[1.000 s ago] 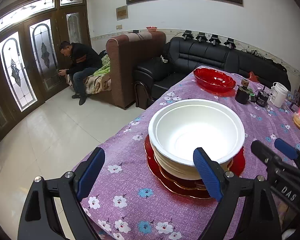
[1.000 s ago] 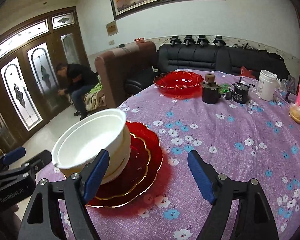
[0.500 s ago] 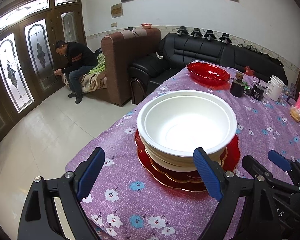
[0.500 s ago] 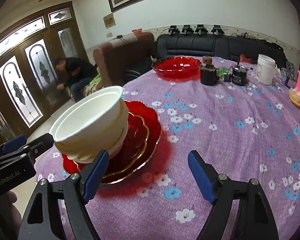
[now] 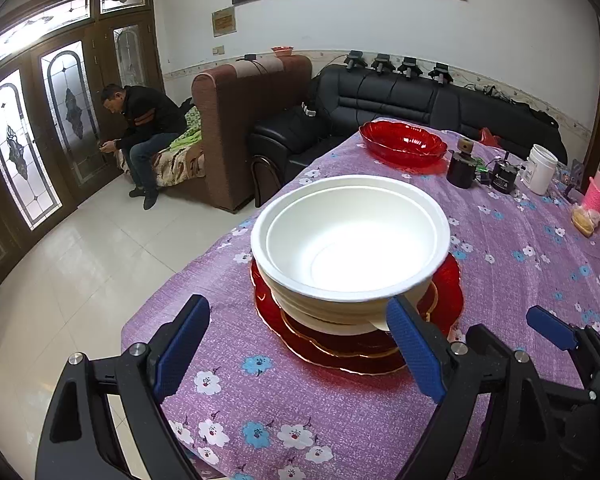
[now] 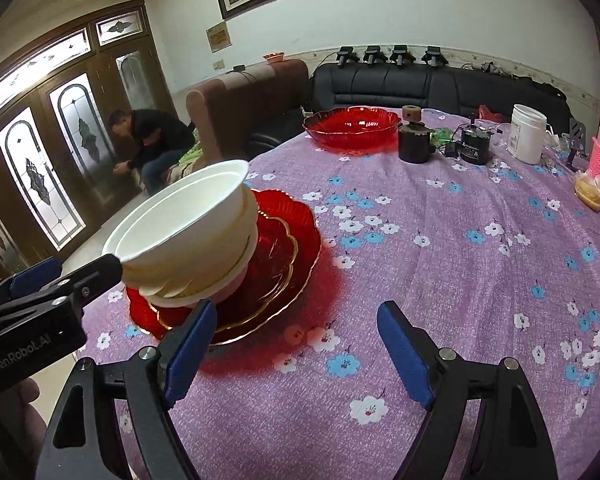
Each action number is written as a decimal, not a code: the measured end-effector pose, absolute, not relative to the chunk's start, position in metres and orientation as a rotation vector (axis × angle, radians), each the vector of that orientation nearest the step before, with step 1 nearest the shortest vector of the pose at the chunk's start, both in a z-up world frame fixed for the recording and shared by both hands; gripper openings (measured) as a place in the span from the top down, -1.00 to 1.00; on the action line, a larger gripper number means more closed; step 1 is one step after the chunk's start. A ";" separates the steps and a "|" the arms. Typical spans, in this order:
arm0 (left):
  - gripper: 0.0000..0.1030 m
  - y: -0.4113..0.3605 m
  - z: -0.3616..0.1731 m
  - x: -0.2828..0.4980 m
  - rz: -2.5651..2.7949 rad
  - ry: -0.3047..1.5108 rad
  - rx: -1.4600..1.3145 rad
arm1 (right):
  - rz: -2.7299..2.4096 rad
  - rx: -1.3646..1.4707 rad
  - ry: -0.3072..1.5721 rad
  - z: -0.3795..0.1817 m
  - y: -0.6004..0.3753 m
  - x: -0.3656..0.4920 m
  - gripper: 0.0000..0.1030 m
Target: Organize plates and bowls
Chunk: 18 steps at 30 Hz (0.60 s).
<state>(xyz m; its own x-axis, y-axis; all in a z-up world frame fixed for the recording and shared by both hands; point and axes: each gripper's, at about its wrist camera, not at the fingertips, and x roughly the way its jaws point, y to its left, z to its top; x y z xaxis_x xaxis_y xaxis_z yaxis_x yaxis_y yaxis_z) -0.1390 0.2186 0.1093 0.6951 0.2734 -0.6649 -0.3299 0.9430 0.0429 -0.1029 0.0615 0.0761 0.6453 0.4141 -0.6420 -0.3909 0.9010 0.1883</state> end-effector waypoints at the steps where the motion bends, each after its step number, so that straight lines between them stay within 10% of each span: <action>1: -0.74 0.218 0.109 -0.139 0.334 0.729 -0.083 | 0.458 0.031 0.739 0.076 0.062 -0.105 -0.69; 18: -0.74 0.205 0.099 -0.145 0.292 0.740 -0.088 | 0.468 0.020 0.751 0.064 0.070 -0.124 -0.72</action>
<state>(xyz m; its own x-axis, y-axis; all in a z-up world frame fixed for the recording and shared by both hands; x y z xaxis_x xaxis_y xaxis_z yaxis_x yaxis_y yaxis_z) -0.1454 0.2053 0.0993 0.7002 0.2305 -0.6757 -0.2926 0.9560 0.0230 -0.1245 0.0700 0.0636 0.6332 0.4162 -0.6526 -0.4021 0.8973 0.1821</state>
